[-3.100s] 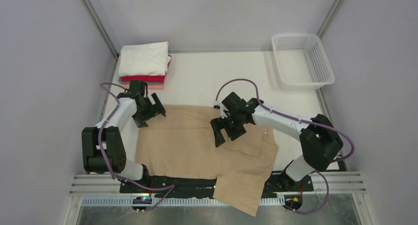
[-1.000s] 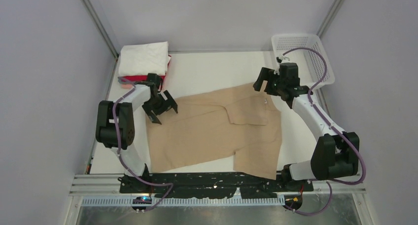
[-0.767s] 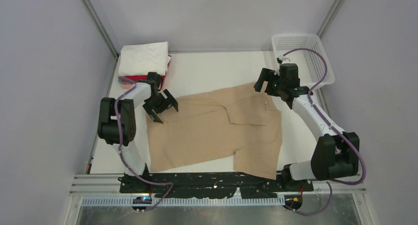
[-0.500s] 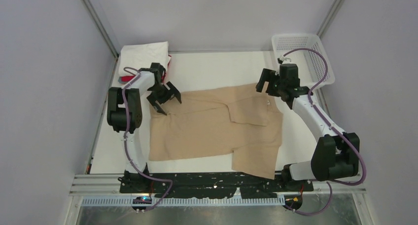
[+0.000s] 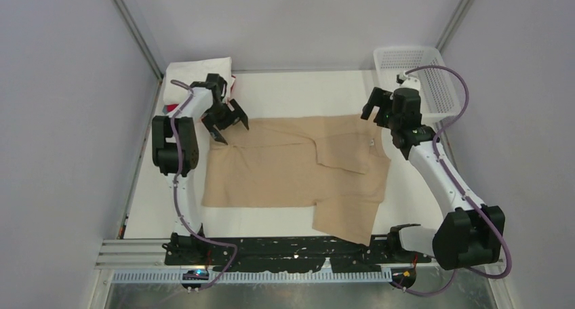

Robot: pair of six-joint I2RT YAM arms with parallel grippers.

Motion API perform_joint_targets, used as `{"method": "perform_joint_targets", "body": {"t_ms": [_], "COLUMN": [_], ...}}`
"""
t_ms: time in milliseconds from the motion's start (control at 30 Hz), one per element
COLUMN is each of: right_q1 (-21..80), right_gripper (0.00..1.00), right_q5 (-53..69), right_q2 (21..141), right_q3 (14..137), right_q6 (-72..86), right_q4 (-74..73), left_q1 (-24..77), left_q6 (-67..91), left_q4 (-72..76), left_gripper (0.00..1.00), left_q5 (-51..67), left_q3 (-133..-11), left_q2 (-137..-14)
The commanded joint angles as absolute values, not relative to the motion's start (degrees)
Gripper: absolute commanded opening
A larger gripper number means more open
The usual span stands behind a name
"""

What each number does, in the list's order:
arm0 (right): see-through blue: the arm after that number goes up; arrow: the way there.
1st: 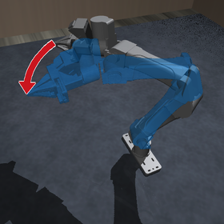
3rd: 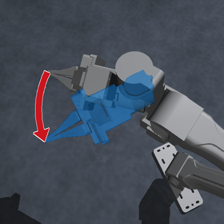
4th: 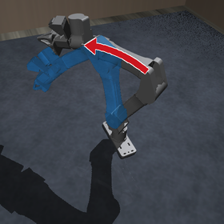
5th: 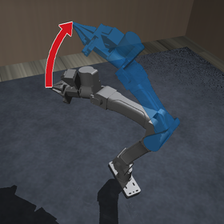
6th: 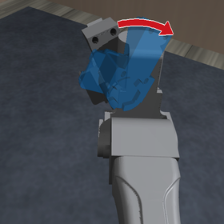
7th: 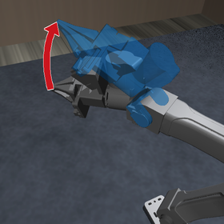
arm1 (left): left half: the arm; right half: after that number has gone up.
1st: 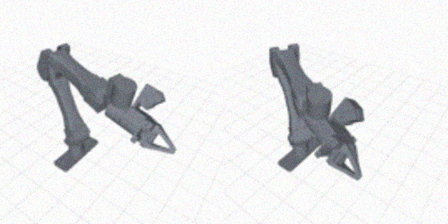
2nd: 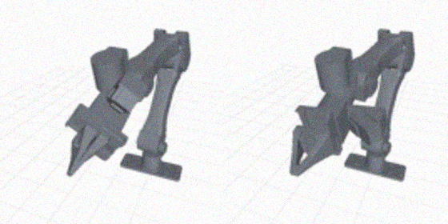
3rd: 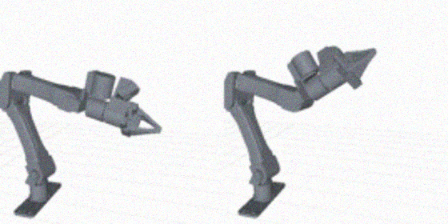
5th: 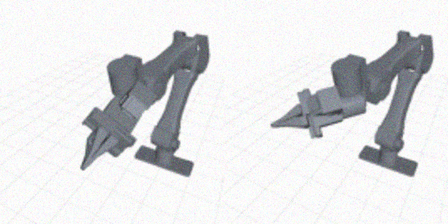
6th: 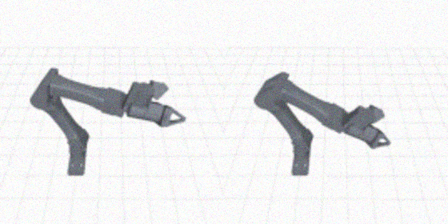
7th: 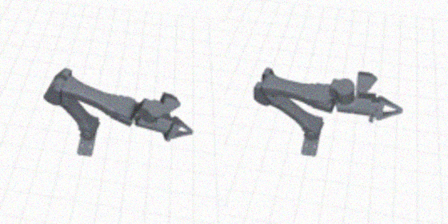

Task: Fold and stack the t-shirts
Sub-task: Fold the flattened tshirt in 1/3 of the way, then grab the side of the flattened tshirt closest away from the robot with both arms

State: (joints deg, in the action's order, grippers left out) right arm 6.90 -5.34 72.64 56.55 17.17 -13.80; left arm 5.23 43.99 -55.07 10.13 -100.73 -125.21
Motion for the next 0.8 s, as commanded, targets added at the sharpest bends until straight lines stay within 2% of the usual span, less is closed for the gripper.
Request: {"method": "perform_joint_targets", "body": {"t_ms": [0,67,200,433,633,767], "right_q1": [6.25,6.23,8.17,23.74,26.26,26.45], "right_gripper": [0.95,0.95,0.95,0.95,0.95,0.95], "right_q5": [-9.76,-7.43,-7.70,-16.13,-14.84,-14.35], "right_q2": [66.62,65.75,62.15,58.02,54.36,52.72], "right_q3": [56.71,57.16,55.01,49.58,44.26,42.78], "right_q6": [20.85,17.95,17.91,18.74,19.45,19.95], "right_q4": [-7.26,-9.50,-16.81,-27.52,-30.48,-31.10], "left_q1": [5.78,6.92,7.35,6.93,5.50,4.30], "left_q6": [40.93,40.40,41.82,49.63,55.15,56.54], "left_q4": [-54.64,-55.44,-53.96,-54.45,-51.97,-45.16], "left_gripper": [1.00,1.00,1.00,1.00,0.99,0.90], "left_q5": [5.65,1.06,-3.95,-10.73,-12.19,-10.97], "left_q3": [-98.10,-95.30,-79.73,-51.73,-35.55,-29.13], "left_q2": [-111.75,-106.05,-92.52,-71.61,-59.37,-55.67]}}
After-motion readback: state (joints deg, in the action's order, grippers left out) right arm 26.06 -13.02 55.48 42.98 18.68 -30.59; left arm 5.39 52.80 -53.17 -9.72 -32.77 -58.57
